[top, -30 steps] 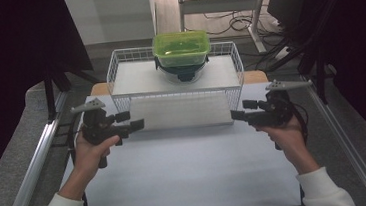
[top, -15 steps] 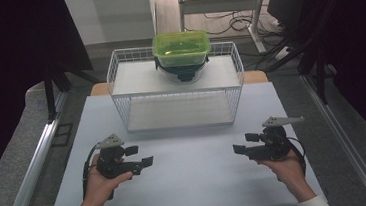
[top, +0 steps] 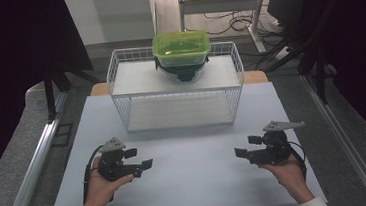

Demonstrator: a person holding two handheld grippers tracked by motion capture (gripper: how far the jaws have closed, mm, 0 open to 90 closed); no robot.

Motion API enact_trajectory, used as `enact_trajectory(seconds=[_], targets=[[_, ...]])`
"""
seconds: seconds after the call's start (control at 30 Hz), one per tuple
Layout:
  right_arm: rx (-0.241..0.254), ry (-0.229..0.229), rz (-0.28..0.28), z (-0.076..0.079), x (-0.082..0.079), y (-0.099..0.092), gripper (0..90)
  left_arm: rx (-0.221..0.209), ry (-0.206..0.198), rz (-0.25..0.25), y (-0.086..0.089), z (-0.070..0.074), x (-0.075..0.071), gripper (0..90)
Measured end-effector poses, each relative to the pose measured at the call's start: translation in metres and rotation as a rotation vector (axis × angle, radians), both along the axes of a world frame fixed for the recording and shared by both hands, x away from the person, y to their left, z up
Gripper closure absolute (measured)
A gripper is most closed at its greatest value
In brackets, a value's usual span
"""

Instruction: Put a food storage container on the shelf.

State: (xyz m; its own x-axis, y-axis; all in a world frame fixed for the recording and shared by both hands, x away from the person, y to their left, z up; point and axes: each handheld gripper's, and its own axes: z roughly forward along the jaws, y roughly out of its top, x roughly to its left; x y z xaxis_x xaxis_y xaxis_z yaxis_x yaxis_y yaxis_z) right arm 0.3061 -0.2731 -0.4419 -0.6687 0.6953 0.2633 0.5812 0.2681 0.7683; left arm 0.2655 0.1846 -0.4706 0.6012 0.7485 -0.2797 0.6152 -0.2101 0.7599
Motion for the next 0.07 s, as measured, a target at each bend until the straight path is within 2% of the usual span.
enact_trajectory(seconds=[0.07], targets=[[0.002,0.003,0.001,-0.0005,-0.0005,-0.0001,16.6,0.001,0.0,0.002,0.0003,-0.0007,0.0003,22.0]])
